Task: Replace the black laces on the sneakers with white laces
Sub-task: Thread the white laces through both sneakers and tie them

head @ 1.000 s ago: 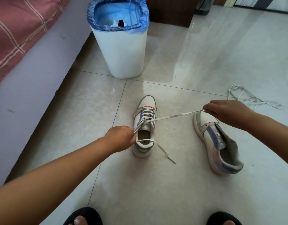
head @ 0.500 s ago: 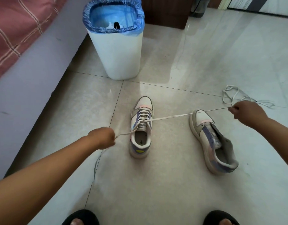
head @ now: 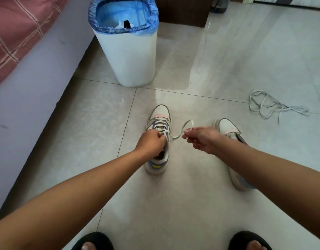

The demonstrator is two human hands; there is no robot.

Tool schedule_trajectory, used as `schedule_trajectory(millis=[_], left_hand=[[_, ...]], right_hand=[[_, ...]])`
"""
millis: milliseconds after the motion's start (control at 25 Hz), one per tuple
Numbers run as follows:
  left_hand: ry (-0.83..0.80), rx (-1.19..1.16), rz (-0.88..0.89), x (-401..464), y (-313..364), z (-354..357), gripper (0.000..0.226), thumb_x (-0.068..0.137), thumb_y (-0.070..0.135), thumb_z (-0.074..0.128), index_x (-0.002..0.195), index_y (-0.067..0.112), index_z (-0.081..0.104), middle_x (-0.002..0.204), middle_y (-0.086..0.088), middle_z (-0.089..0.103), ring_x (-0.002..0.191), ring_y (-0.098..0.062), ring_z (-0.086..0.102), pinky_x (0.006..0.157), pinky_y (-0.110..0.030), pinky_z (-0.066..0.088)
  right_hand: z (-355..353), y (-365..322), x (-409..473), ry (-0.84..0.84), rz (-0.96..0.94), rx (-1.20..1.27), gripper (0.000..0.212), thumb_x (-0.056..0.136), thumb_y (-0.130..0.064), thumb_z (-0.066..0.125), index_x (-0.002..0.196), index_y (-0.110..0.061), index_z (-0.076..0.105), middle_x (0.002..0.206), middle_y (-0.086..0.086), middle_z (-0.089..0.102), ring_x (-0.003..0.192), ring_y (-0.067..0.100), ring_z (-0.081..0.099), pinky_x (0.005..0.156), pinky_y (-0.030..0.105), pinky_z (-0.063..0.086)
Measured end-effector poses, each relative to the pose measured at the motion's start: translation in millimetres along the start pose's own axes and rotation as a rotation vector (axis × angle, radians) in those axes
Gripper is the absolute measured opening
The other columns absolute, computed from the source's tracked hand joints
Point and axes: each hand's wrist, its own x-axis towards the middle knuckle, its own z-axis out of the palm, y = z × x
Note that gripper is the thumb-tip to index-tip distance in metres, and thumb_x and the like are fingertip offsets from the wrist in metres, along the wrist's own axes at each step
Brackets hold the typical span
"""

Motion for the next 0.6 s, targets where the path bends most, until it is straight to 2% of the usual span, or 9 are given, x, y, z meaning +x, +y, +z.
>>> schedule_trajectory(millis=[80,160,240,360,440,480,600], left_hand=[[0.042,-0.026,-0.005,-0.8,-0.4,4.9,0.029,0.093,0.026,0.046,0.09,0.005,0.065,0.085,-0.014,0.069,0.082,-0.033,0.064,0.076,-0.041,0.054],[0.111,0.018,0.013,-4.0,-2.8,6.5,0.023,0.092,0.026,0.045,0.094,0.011,0.063,0.09,-0.01,0.068,0.086,-0.03,0.063,0.076,-0.038,0.053],[0.155,0.136,0.034,-9.9,-8.6,6.8,0.022,0.092,0.025,0.044,0.1,0.013,0.061,0.097,-0.008,0.066,0.09,-0.029,0.06,0.071,-0.032,0.047],[0.121,0.309,0.114,-18.5,-19.4,9.2,0.024,0.092,0.022,0.042,0.103,0.013,0.061,0.101,-0.009,0.065,0.091,-0.03,0.058,0.066,-0.03,0.04],[0.102,0.406,0.183,-22.0,-22.6,11.7,0.025,0.093,0.023,0.04,0.105,0.015,0.061,0.103,-0.008,0.065,0.091,-0.029,0.058,0.064,-0.029,0.037],[0.11,0.428,0.207,-23.0,-22.7,12.3,0.025,0.094,0.023,0.04,0.105,0.015,0.06,0.103,-0.007,0.065,0.092,-0.029,0.058,0.063,-0.028,0.035],[0.164,0.451,0.24,-23.2,-24.6,10.7,0.023,0.096,0.024,0.038,0.11,0.012,0.052,0.101,-0.01,0.065,0.089,-0.032,0.06,0.063,-0.03,0.035]], right_hand=[[14.1,4.4,3.9,0.027,-0.038,0.031,0.015,0.09,-0.002,0.059,0.076,-0.007,0.055,0.07,0.009,0.059,0.048,0.009,0.051,0.038,0.013,0.041],[21.1,6.2,6.5,0.05,-0.055,0.135,0.016,0.088,0.003,0.059,0.075,-0.004,0.054,0.071,0.012,0.057,0.057,0.015,0.054,0.044,0.016,0.049],[23.0,7.6,8.5,0.057,-0.065,0.199,0.016,0.086,0.009,0.059,0.075,-0.002,0.053,0.073,0.012,0.056,0.064,0.018,0.057,0.049,0.018,0.053],[22.0,9.0,4.8,0.017,-0.09,0.2,0.018,0.083,0.015,0.057,0.079,-0.001,0.054,0.075,0.013,0.056,0.069,0.019,0.059,0.054,0.018,0.056],[16.0,8.7,-1.1,0.014,-0.137,0.076,0.02,0.082,0.016,0.057,0.079,-0.003,0.056,0.076,0.013,0.057,0.068,0.018,0.058,0.056,0.017,0.056],[9.4,8.2,-2.7,0.045,-0.195,-0.062,0.022,0.082,0.016,0.058,0.077,-0.005,0.057,0.077,0.013,0.058,0.067,0.017,0.058,0.056,0.016,0.055],[-29.3,-5.1,-5.7,0.243,-0.474,-0.523,0.028,0.078,0.011,0.061,0.072,-0.016,0.063,0.073,0.005,0.063,0.063,0.013,0.056,0.058,0.016,0.047]])
